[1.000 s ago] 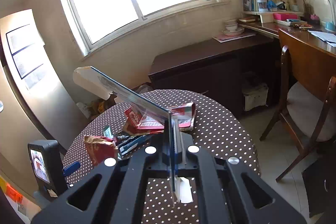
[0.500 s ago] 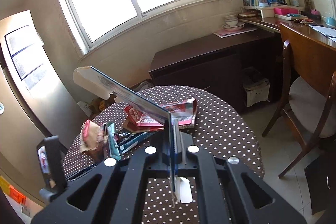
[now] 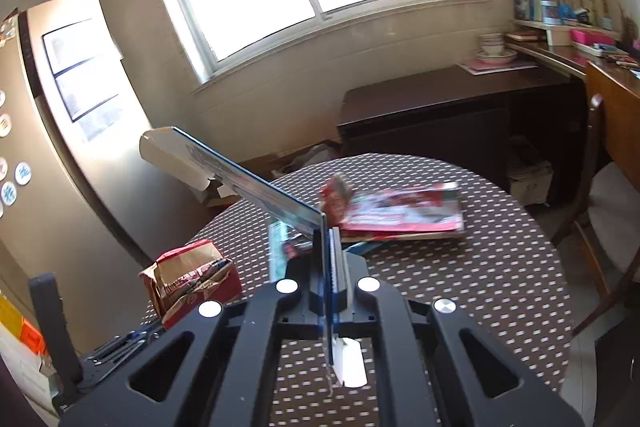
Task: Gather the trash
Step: 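Carry the red bag and medicine box over the blue bucket and release both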
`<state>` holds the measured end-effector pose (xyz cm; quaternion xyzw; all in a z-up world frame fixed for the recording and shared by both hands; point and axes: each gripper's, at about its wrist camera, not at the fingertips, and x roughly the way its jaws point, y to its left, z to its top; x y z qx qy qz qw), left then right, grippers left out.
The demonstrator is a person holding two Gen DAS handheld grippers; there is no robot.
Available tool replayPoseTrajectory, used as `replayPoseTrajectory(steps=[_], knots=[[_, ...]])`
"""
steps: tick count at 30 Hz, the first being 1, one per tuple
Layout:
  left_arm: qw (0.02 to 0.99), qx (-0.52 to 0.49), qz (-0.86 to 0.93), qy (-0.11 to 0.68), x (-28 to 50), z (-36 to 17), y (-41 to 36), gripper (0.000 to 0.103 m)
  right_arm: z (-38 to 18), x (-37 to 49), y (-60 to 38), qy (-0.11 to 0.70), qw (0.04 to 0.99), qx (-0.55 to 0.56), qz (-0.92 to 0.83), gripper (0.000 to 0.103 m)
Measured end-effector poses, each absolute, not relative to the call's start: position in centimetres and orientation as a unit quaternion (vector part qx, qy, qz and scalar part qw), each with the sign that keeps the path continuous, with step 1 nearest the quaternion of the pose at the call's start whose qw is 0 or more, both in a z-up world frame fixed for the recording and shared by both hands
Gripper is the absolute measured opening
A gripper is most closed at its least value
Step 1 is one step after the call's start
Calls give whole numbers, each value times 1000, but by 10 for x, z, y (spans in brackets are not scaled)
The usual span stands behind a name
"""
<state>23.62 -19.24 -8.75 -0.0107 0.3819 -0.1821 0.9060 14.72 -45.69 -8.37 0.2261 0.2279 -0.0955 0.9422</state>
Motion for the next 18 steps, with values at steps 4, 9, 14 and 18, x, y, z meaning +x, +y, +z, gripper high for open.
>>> replayPoseTrajectory(steps=[4,9,14,18], knots=[[917,-23,-168,360,223,-77,-163,9,-78,158,-431,230,947,214,-72,3],[931,-31,-144,333,209,-60,-117,9,-67,169,-393,229,953,195,-40,3],[941,-48,-110,315,201,-54,-75,9,-57,179,-351,229,959,168,5,3],[950,-49,-77,298,192,-51,-45,9,-53,190,-310,232,960,149,42,3]])
